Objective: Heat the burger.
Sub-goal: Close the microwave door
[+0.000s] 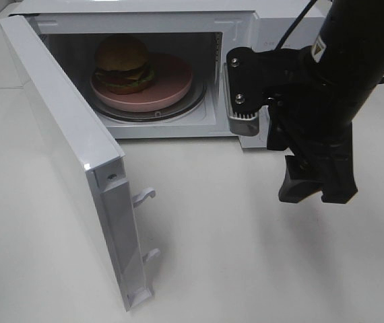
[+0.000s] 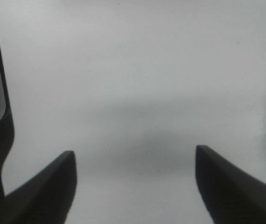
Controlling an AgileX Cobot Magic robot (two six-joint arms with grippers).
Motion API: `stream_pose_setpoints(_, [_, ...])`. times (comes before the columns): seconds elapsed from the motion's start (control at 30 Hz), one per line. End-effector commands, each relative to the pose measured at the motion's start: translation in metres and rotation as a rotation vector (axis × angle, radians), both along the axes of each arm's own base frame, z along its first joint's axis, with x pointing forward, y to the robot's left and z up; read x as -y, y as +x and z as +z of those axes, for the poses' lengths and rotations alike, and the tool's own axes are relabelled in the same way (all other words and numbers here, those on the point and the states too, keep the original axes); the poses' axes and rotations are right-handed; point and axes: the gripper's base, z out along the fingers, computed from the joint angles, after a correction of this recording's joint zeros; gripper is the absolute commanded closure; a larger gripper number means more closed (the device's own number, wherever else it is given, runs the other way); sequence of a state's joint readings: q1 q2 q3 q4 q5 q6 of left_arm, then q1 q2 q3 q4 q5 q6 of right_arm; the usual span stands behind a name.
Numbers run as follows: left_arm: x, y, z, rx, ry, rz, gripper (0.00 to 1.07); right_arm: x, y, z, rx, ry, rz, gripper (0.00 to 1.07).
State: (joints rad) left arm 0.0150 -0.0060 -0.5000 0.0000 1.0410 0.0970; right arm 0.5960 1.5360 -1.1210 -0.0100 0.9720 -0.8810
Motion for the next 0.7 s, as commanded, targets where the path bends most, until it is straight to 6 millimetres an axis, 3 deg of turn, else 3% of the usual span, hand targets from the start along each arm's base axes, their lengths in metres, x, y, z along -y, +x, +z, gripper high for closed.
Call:
stream_pose_setpoints(0.03, [0.001, -0.002, 0.0, 0.022, -0.009, -0.012, 0.07, 0.01, -0.015, 0.007, -0.016, 0.028, -0.136, 0.13])
stream_pose_setpoints(0.27, [0.001, -0.002, 0.0, 0.022, -0.009, -0.012, 0.07, 0.035, -0.02, 0.018, -0.022, 0.061, -0.378, 0.1])
stream_pose_setpoints(0.33, [0.001, -0.002, 0.0, 0.022, -0.009, -0.012, 0.07, 0.064, -0.018, 0.021, -0.026, 0.078, -0.58, 0.1])
stream_pose_setpoints(0.43, [0.001, -0.002, 0.0, 0.022, -0.009, -0.012, 0.07, 0.071, -0.018, 0.021, -0.027, 0.082, -0.629, 0.1])
stream_pose_setpoints(0.5, [0.001, -0.002, 0.0, 0.022, -0.009, -0.012, 0.07, 0.096, -0.016, 0.018, -0.04, 0.079, -0.769, 0.11])
stream_pose_setpoints(0.53, [0.001, -0.002, 0.0, 0.022, -0.009, -0.012, 0.07, 0.096, -0.016, 0.018, -0.04, 0.079, -0.769, 0.11])
stream_pose_setpoints(0.6, [0.001, -0.002, 0.0, 0.022, -0.009, -0.012, 0.07, 0.13, -0.011, 0.012, -0.051, 0.088, -1.002, 0.12])
stream_pose_setpoints(0.63, [0.001, -0.002, 0.0, 0.022, -0.009, -0.012, 0.07, 0.13, -0.011, 0.012, -0.051, 0.088, -1.002, 0.12])
stream_pose_setpoints(0.7, [0.001, -0.002, 0.0, 0.022, -0.009, -0.012, 0.07, 0.15, -0.009, 0.008, -0.036, 0.096, -1.158, 0.14])
